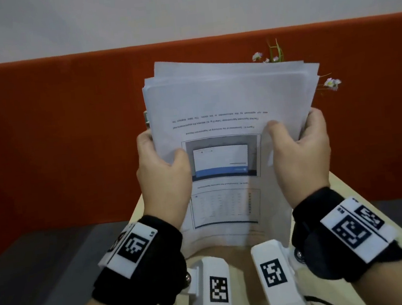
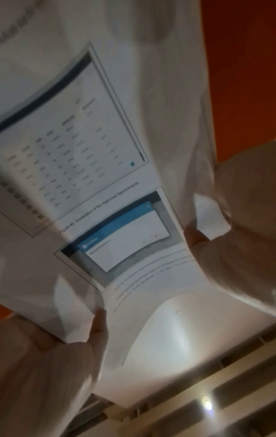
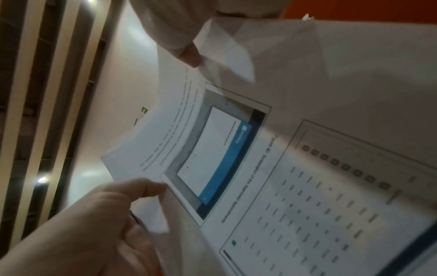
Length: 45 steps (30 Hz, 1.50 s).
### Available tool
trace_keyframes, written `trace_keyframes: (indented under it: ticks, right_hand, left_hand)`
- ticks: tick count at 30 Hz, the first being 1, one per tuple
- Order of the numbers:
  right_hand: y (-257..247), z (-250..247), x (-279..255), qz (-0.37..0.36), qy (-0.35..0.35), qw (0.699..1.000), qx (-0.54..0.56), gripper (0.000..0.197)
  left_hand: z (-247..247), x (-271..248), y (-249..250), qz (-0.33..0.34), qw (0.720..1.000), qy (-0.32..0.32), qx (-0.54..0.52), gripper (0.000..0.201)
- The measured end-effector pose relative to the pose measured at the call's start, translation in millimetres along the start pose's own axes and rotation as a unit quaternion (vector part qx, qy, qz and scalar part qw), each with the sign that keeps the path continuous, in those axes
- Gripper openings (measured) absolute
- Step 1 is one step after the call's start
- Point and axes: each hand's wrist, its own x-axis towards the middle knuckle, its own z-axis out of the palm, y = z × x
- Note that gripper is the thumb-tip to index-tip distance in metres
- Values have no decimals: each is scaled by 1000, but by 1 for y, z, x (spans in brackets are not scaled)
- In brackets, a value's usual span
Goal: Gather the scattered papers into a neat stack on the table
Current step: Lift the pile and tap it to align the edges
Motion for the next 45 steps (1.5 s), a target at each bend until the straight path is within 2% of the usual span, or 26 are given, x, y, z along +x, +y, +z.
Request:
trace_keyframes:
  ticks: [2,4,6,7,8,9,11,12,13,15,18,21,23,26,29,31,32,35,39,41,42,44,45]
  right_hand:
    - [-1,1,0,6,-11,1000,2,20]
    - [-1,-1,2,19,-33,999,17,17]
    - [0,-3,3,29,-60,997,31,15]
    - [0,-5,5,31,-71,996,35,15]
    - [0,-6,6,33,-79,996,39,15]
    - [0,-7,7,35,-84,995,43,16]
    - [0,-8,7,34,-88,994,54,17]
    - [0,-9,8,33,-90,994,61,17]
    - [-1,-9,8,34,-93,993,66,17]
    - [-1,-9,8,37,-99,992,70,16]
    - [-1,-9,8,39,-105,991,70,17]
    - [-4,-10,7,42,-109,991,70,14]
    - [-4,-10,7,36,-111,991,63,14]
    - [-5,-9,6,34,-117,991,61,11]
    - [-5,-8,5,22,-118,990,71,15]
    - [-6,-8,5,23,-121,989,78,14]
    - [-6,-7,5,23,-121,989,79,14]
    - [-6,-6,5,20,-134,989,66,16]
    - [-7,-4,6,14,-131,991,29,17]
    - [-6,-4,3,13,-115,993,-16,16]
    - [-3,-6,3,21,-90,994,-63,24]
    - [9,-16,5,79,2,981,-175,70]
    - [15,-23,5,120,49,972,-194,93]
  left_hand:
    - [-1,2,11,-12,1000,14,6,52]
    - [-3,7,26,8,998,44,54,81]
    - [-9,18,47,117,976,75,167,96]
    - [-11,25,59,179,952,74,238,99]
    - [-12,32,71,222,923,48,310,101]
    - [-13,39,80,242,895,-4,375,100]
    - [-12,53,90,223,840,-143,473,93]
    - [-11,58,93,204,818,-189,504,90]
    - [-10,60,95,196,809,-205,515,89]
    - [-7,60,102,208,811,-208,506,85]
    - [0,56,110,195,784,-265,526,81]
    - [6,51,115,253,791,-243,501,82]
    - [13,46,118,255,774,-295,498,78]
    - [23,37,119,282,780,-302,471,79]
    - [33,31,122,308,760,-354,449,81]
    - [35,31,123,328,770,-337,431,82]
    - [36,33,123,325,771,-337,432,80]
    - [33,38,122,245,763,-399,445,66]
    - [27,48,110,219,780,-359,464,42]
    - [24,51,97,181,803,-347,450,31]
    - [21,52,92,170,824,-324,434,27]
    - [11,58,86,174,871,-245,388,22]
    - [3,61,83,173,894,-206,359,21]
